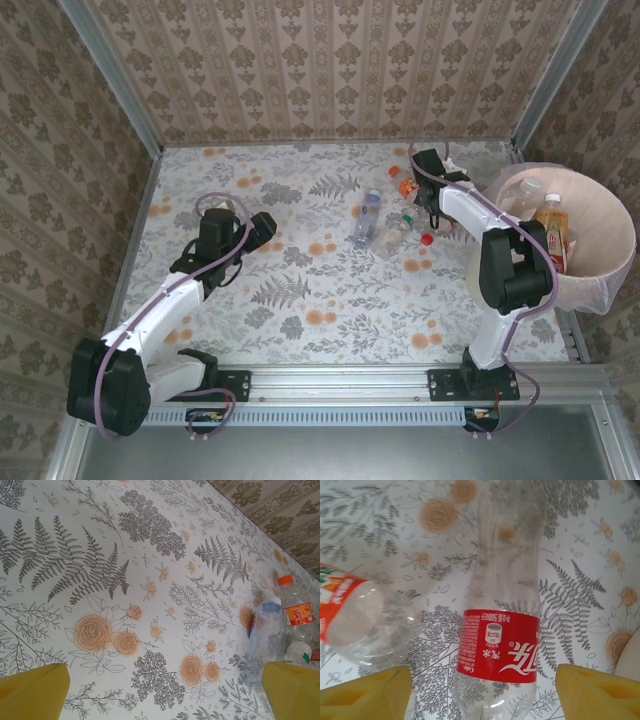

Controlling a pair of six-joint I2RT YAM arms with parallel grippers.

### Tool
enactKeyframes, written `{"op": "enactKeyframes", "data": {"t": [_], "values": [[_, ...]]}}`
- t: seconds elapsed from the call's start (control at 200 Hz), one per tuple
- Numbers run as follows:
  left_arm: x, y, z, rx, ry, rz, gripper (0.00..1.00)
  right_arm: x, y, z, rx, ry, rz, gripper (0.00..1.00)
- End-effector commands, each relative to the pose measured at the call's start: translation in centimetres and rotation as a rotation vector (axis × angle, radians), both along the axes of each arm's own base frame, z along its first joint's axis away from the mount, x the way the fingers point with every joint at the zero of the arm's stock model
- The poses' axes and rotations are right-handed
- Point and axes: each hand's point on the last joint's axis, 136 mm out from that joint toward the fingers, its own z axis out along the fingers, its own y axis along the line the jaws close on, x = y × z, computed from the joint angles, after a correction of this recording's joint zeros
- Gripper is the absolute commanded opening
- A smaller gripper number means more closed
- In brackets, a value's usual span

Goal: Put the plastic bottles in the bin

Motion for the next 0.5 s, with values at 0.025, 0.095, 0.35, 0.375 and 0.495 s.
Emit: {"op": "enactKeyframes", "data": {"t": [0.025,0.095,0.35,0.375,0.495], "values": [[-0.2,0.4,0.1,-0.017,0.004,0.018,1.0,-1.1,-1.3,-3.0,0.051,-0.008,-0.146,0.78],[-0.3,0.5,0.1,-0.015,0.005,0.018,1.0,-1.1,-1.7,-3.8,0.065,-0.011,-0.166,0.79],[-0.2,0.5,-0.3,-0.014,0.018,0.021,1.0,-0.2,-1.1,-6.9,0.148,-0.008,-0.132,0.73],[-0.2,0.5,-0.4,-0.015,0.02,0.022,1.0,0.0,-1.0,-6.9,0.153,-0.018,-0.125,0.73],[-0.3,0.5,-0.5,-0.013,0.024,0.021,1.0,0.3,-1.0,-7.1,0.158,-0.024,-0.118,0.68]]}}
